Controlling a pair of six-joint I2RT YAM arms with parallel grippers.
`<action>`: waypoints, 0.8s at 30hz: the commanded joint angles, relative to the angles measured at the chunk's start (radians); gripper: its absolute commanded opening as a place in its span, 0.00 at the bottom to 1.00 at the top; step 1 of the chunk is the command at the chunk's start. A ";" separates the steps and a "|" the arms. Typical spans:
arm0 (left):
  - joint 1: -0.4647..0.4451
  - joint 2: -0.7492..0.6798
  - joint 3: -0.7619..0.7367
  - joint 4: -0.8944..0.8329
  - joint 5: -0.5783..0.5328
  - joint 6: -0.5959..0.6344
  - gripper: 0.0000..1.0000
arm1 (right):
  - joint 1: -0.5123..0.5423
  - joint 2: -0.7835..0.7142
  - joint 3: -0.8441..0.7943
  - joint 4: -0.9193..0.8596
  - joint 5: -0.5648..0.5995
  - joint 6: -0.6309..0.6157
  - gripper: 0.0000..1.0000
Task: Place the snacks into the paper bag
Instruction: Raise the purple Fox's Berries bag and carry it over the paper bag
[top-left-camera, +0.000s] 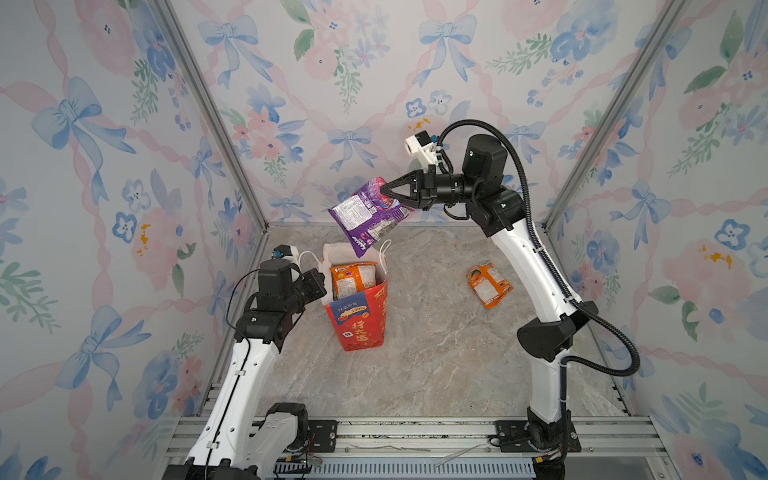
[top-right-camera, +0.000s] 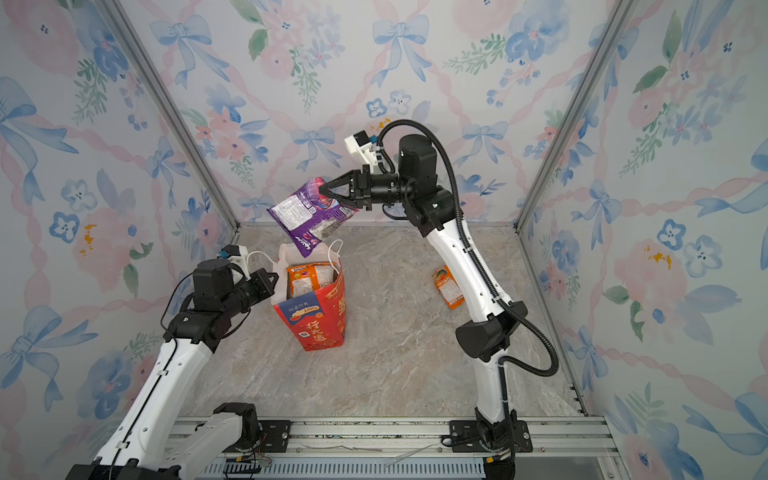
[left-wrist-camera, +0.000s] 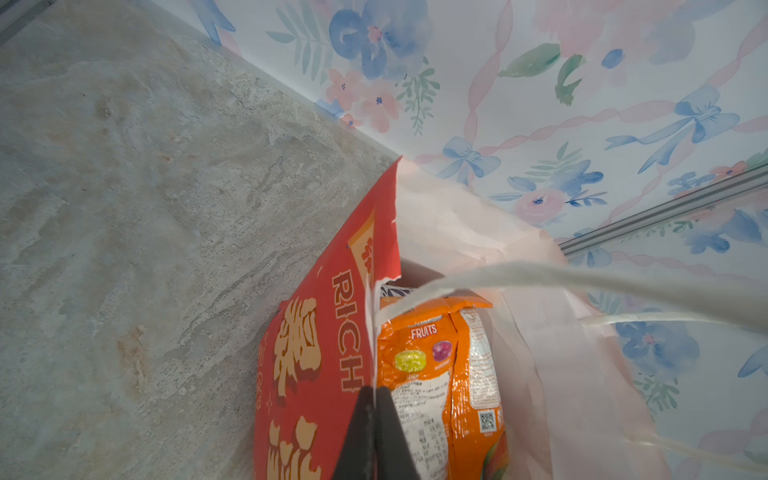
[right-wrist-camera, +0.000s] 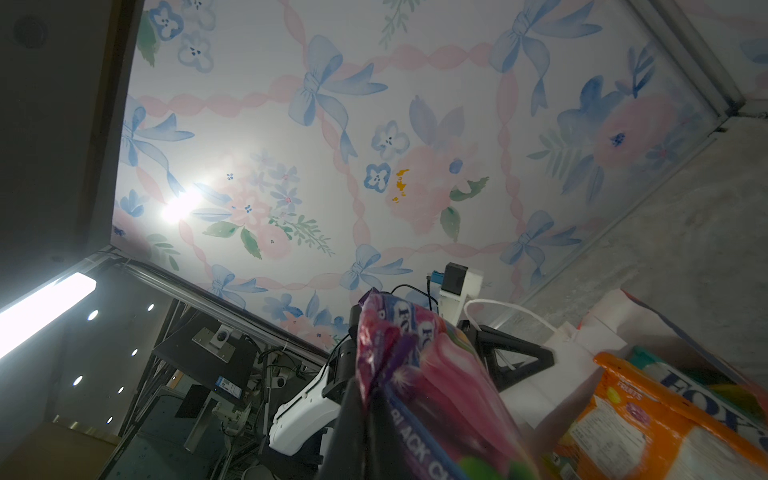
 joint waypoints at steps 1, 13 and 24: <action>-0.009 0.007 0.020 -0.018 0.004 -0.010 0.00 | 0.016 0.038 0.041 -0.151 0.029 -0.106 0.00; -0.032 0.028 0.028 -0.008 -0.002 -0.005 0.00 | 0.062 0.106 0.105 -0.382 0.079 -0.282 0.00; -0.033 0.021 0.025 -0.005 -0.006 -0.002 0.00 | 0.115 0.114 0.112 -0.631 0.173 -0.468 0.00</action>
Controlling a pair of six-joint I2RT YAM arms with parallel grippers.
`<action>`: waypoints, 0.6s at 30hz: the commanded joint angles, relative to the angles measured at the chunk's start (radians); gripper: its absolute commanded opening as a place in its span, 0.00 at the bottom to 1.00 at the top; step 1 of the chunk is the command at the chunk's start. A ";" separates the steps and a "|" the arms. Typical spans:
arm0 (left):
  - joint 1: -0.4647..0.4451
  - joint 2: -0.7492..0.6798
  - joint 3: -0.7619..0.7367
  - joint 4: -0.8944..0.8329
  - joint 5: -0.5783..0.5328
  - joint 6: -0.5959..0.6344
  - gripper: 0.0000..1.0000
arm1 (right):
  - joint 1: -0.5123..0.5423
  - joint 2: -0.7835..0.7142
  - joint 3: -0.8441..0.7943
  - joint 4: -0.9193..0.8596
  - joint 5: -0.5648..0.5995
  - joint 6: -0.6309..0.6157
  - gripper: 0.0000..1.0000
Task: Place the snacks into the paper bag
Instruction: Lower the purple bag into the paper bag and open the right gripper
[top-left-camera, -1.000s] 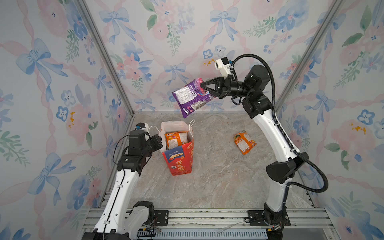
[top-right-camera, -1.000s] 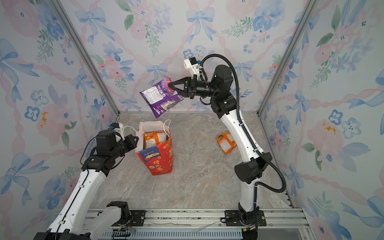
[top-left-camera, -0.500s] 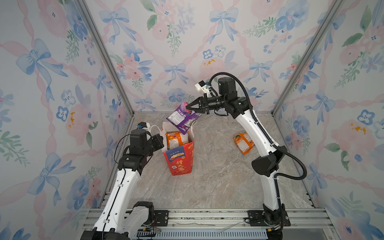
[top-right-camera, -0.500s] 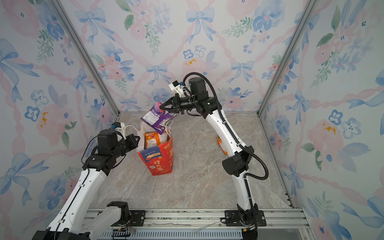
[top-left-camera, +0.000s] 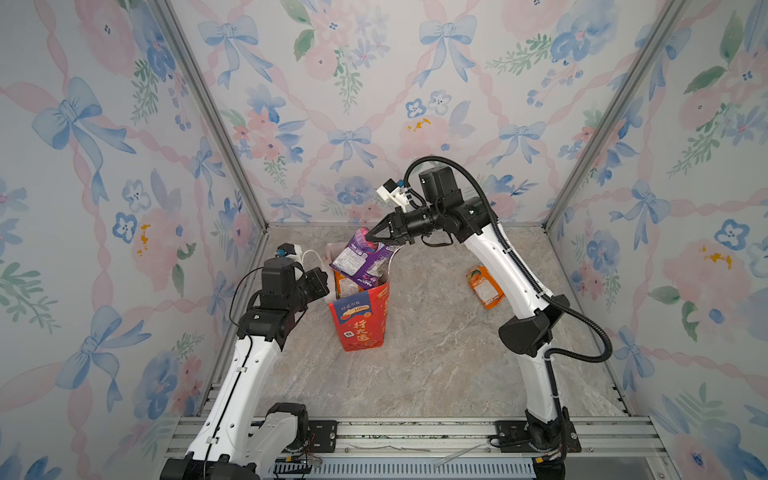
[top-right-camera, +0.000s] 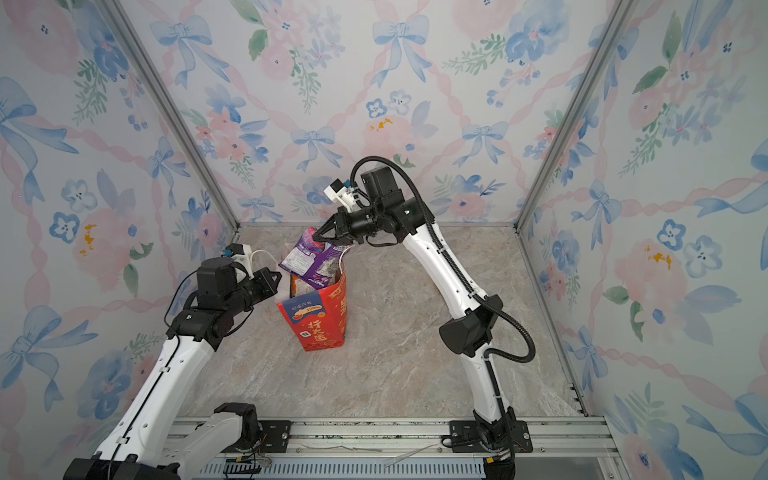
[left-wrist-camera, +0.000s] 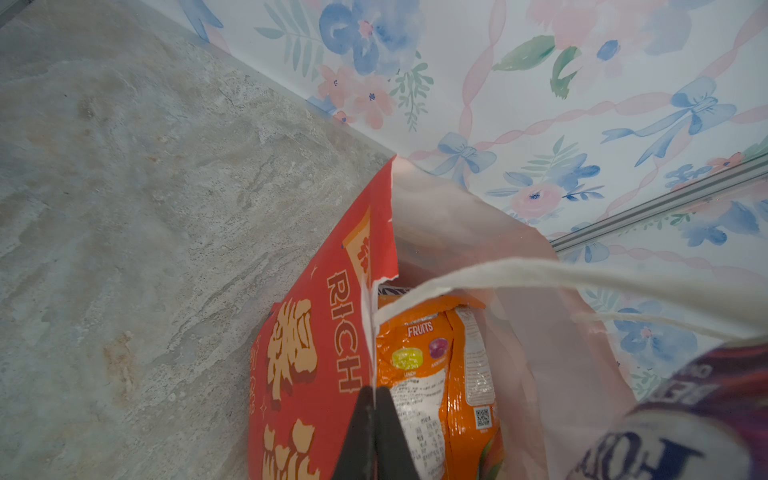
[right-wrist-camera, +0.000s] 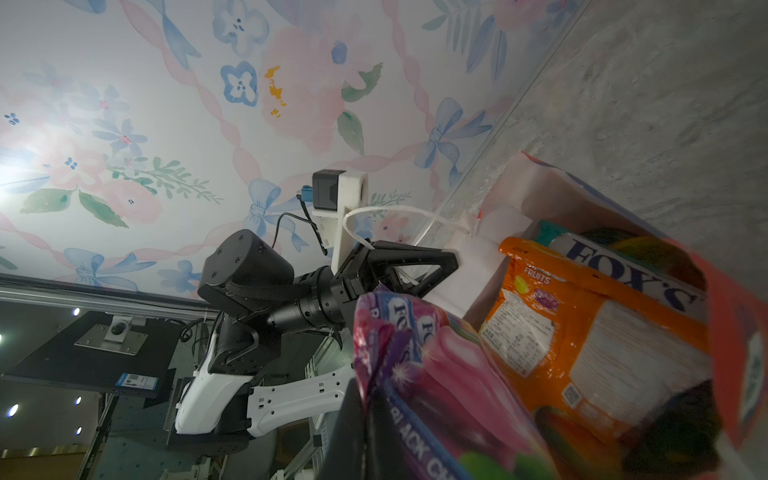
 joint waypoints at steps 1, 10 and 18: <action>-0.007 0.000 0.018 -0.018 0.005 -0.002 0.00 | 0.020 0.005 0.038 -0.133 0.061 -0.111 0.00; -0.009 -0.004 0.010 -0.010 0.013 -0.003 0.00 | 0.062 0.023 0.037 -0.220 0.118 -0.173 0.00; -0.009 -0.002 0.012 -0.007 0.015 -0.001 0.00 | 0.084 0.069 0.045 -0.252 0.134 -0.187 0.00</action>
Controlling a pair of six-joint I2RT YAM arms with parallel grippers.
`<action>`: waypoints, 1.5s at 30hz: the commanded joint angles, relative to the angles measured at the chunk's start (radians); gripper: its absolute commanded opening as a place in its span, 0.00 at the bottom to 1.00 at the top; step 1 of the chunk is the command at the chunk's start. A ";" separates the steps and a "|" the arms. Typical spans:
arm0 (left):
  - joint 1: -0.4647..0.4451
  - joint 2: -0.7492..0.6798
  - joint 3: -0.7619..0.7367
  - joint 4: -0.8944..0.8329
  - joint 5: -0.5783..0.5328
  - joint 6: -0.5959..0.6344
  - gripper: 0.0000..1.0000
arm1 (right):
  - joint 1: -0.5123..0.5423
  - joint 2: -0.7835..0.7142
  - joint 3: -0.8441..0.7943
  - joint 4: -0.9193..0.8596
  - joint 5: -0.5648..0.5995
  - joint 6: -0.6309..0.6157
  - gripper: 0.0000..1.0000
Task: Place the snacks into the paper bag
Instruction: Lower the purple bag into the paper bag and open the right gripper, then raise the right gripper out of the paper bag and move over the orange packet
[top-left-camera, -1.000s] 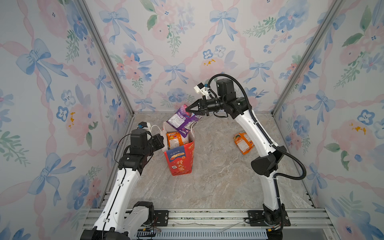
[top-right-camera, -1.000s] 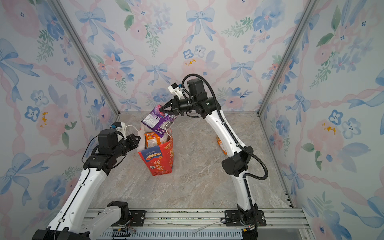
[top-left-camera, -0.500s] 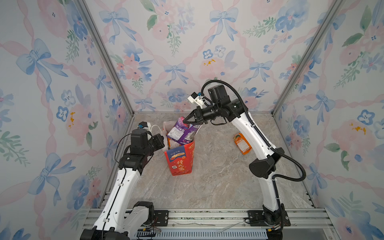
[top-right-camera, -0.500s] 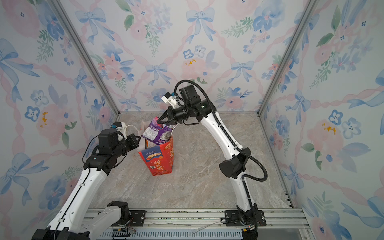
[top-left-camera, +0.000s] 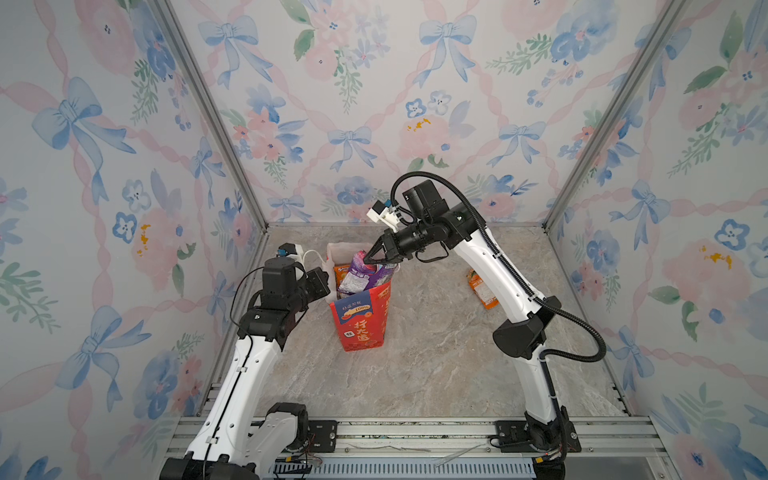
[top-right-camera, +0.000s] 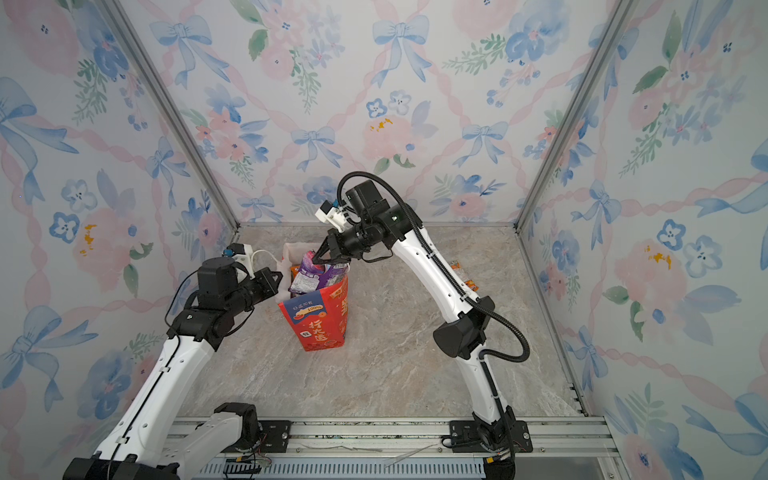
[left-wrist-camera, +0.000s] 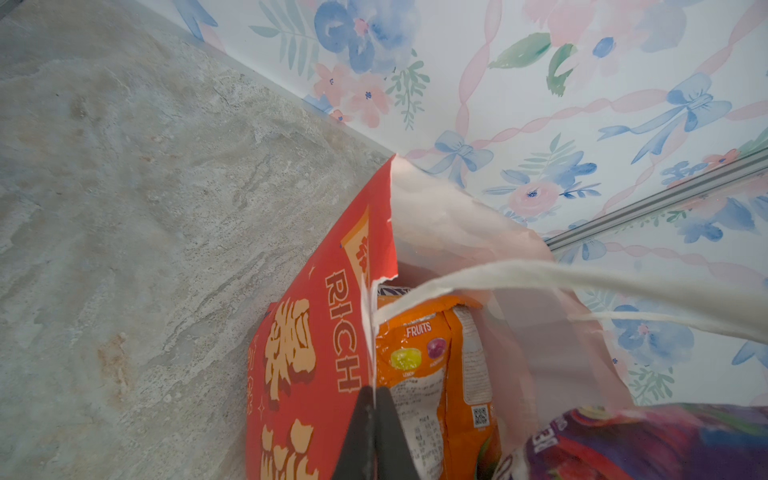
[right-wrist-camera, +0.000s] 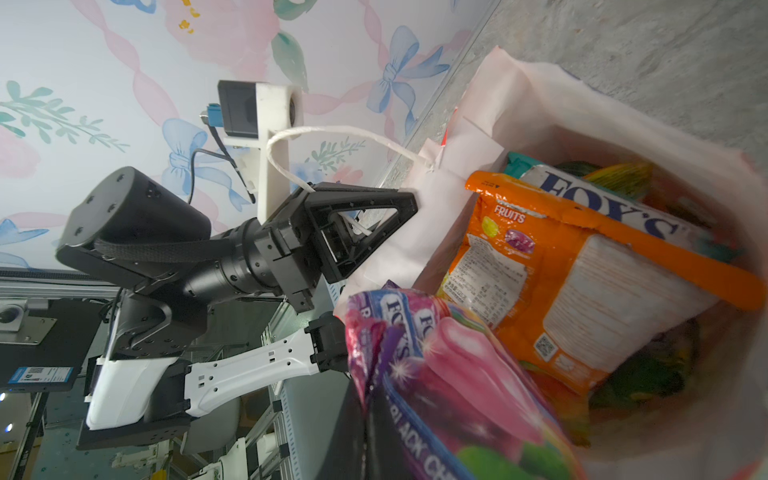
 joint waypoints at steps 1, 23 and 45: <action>-0.003 -0.001 0.012 -0.009 0.014 0.000 0.00 | 0.022 0.038 0.029 -0.054 0.037 -0.027 0.00; -0.021 0.028 0.015 0.010 0.013 -0.007 0.00 | 0.068 0.074 0.026 0.029 0.144 -0.081 0.13; -0.022 0.013 0.004 0.009 0.006 -0.008 0.00 | 0.080 -0.166 -0.027 0.297 0.286 -0.123 0.39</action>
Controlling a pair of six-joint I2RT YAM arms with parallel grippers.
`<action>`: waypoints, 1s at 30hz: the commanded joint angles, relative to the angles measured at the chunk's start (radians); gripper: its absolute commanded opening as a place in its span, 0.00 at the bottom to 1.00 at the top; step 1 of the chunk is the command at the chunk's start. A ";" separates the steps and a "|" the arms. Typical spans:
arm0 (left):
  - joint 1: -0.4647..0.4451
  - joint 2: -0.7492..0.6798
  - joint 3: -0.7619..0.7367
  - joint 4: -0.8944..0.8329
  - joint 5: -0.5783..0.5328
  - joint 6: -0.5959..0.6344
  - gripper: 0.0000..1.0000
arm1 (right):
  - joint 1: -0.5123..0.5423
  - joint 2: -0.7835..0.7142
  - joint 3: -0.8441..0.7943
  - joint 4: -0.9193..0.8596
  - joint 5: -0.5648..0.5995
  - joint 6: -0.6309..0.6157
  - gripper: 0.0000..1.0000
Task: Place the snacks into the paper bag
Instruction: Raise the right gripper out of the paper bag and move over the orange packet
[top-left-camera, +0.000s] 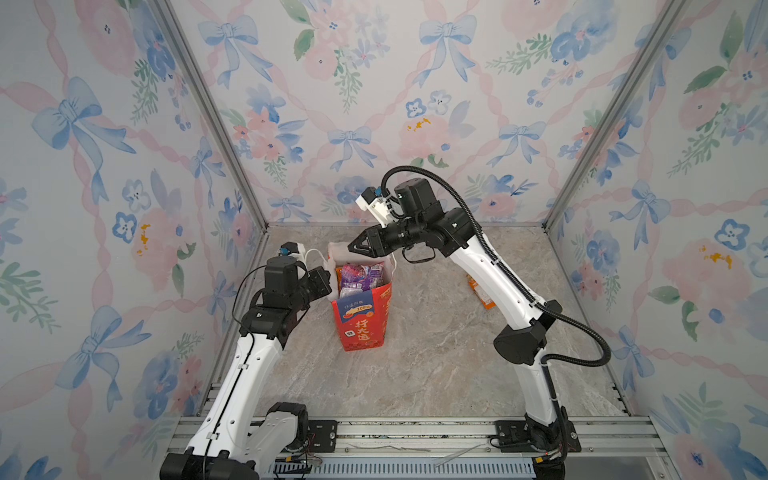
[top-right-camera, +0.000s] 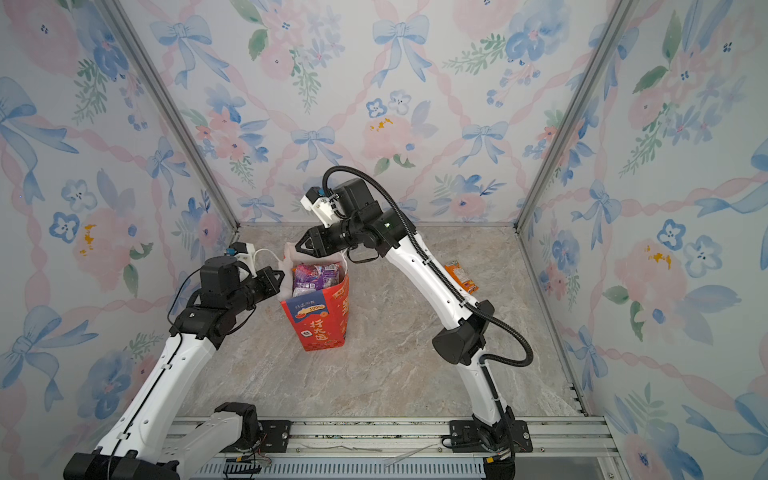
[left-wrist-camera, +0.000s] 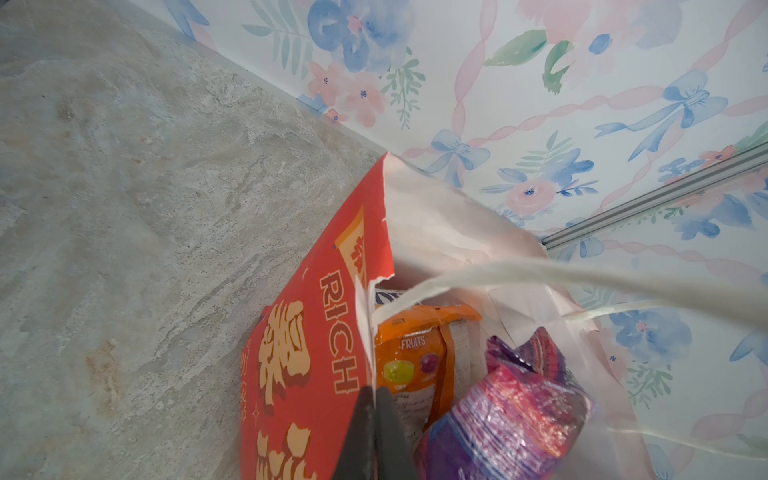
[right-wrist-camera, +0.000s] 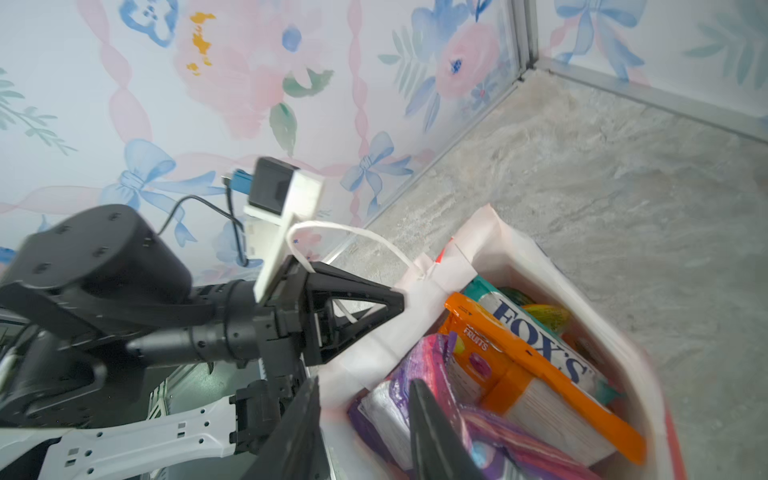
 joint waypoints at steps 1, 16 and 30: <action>-0.008 -0.003 0.004 -0.010 0.006 -0.008 0.00 | 0.010 -0.093 0.005 0.034 0.028 -0.009 0.39; -0.008 -0.015 0.010 -0.010 0.009 -0.005 0.00 | -0.062 -0.474 -0.464 -0.073 0.337 -0.018 0.53; -0.008 0.002 0.014 -0.010 0.008 -0.004 0.00 | -0.540 -0.845 -1.159 0.136 0.258 0.225 0.81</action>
